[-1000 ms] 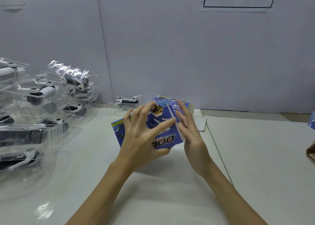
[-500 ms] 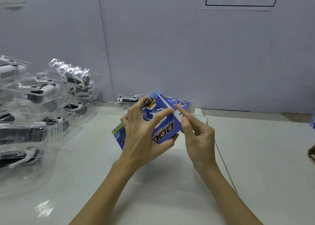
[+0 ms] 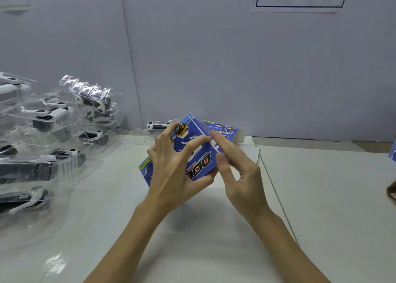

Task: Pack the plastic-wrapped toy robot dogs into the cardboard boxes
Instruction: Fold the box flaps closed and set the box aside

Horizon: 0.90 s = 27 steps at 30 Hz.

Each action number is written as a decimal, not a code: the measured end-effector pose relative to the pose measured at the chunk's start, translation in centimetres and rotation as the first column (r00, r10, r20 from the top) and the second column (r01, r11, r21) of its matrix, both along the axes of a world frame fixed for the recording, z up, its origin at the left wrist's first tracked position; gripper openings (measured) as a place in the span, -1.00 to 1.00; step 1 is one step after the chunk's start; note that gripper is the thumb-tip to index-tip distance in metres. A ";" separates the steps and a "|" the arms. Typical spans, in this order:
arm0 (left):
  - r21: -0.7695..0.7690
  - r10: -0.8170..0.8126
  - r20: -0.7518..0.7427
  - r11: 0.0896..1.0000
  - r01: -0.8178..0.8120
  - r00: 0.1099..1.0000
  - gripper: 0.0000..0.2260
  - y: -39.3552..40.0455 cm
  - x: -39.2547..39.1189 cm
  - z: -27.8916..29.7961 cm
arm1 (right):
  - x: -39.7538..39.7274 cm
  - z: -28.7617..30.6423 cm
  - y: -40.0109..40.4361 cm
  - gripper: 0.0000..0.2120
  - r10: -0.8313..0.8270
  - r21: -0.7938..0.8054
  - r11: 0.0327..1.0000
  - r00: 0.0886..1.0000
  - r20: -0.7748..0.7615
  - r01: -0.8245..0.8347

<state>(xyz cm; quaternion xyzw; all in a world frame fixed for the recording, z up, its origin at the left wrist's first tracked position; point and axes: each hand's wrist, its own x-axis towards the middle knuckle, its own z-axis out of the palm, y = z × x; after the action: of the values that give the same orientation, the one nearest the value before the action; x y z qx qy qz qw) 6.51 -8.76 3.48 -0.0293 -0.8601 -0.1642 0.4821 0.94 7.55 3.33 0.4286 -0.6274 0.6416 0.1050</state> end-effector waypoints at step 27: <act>0.022 -0.028 -0.087 0.999 0.030 0.996 -0.11 1.0 -0.6 -0.4 | -0.6 -0.8 -0.5 -0.48 -0.032 -0.034 0.999 0.997 0.073 0.035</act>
<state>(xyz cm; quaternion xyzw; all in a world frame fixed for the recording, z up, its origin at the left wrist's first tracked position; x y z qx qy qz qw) 5.96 -7.74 3.11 -0.0435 -0.8358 -0.1798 0.5169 0.34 7.08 2.49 0.3927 -0.6265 0.6657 0.1004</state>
